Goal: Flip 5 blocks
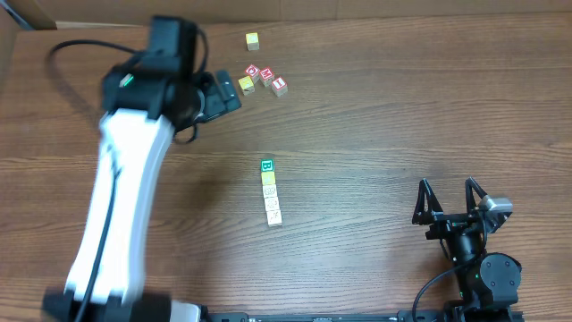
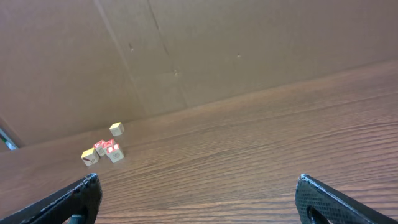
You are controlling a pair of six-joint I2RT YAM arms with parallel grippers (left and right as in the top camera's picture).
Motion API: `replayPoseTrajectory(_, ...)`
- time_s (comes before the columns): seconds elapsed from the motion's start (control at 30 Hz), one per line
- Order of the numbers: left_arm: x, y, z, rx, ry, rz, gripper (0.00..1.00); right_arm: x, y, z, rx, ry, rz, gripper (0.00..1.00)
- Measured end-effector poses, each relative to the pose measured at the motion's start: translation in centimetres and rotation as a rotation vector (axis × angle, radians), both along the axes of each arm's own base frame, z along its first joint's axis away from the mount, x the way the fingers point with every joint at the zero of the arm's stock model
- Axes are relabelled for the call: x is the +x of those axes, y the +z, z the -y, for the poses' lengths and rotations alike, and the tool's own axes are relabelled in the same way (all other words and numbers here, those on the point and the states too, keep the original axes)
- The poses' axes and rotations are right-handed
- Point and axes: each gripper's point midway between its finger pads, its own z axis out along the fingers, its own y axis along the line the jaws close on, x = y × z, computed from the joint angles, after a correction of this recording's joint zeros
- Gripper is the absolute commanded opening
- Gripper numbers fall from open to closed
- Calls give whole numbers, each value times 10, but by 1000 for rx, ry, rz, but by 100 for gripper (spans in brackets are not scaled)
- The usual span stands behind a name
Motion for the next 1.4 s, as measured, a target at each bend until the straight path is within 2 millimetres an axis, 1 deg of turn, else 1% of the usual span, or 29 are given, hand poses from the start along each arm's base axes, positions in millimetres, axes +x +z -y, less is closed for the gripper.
replayPoseTrajectory(0.03, -9, 20, -1, -9, 0, 58, 100, 0, 0, 0, 0, 0, 0, 100)
replayPoseTrajectory(0.13, -33, 62, -5, -23, 2, 183, 100, 0, 0, 0, 0, 0, -1, 100)
replayPoseTrajectory(0.27, -67, 107, -13, -28, 13, 332, 100, 0, 0, 0, 0, 0, 0, 100)
replayPoseTrajectory(0.37, -95, 132, -19, -35, 19, 424, 100, 0, 0, 0, 0, 0, -1, 100)
replayPoseTrajectory(0.43, -117, 142, -22, -36, 20, 459, 100, 0, 0, 0, 0, 0, -1, 100)
replayPoseTrajectory(0.5, -136, 147, -26, -35, 22, 479, 100, 0, 0, 0, 0, 0, -1, 100)
replayPoseTrajectory(0.53, -149, 147, -29, -28, 24, 479, 100, 0, 0, 0, 0, 0, -1, 100)
replayPoseTrajectory(0.6, -168, 142, -34, -14, 32, 455, 100, 0, 0, 0, 0, 0, 0, 100)
replayPoseTrajectory(0.7, -193, 125, -42, 19, 45, 372, 100, 0, 0, 0, 0, 0, -1, 100)
replayPoseTrajectory(0.87, -222, 99, -49, 54, 51, 264, 100, 0, 0, 0, 0, 0, 0, 100)
replayPoseTrajectory(1.03, -254, 78, -54, 53, 53, 283, 100, 0, 0, 0, 0, 0, 0, 100)
replayPoseTrajectory(1.13, -274, 62, -56, 39, 63, 301, 100, 0, 0, 0, 0, 0, 0, 100)
replayPoseTrajectory(1.2, -284, 52, -58, 23, 91, 317, 100, 0, 0, 0, 0, 0, -1, 100)
replayPoseTrajectory(1.27, -290, 42, -60, 7, 125, 338, 100, 0, 0, 0, 0, 0, 0, 100)
replayPoseTrajectory(1.33, -292, 33, -61, -7, 155, 366, 100, 0, 0, 0, 0, 0, 0, 100)
replayPoseTrajectory(1.4, -291, 29, -62, -21, 174, 401, 100, 0, 0, 0, 0, 0, -1, 100)
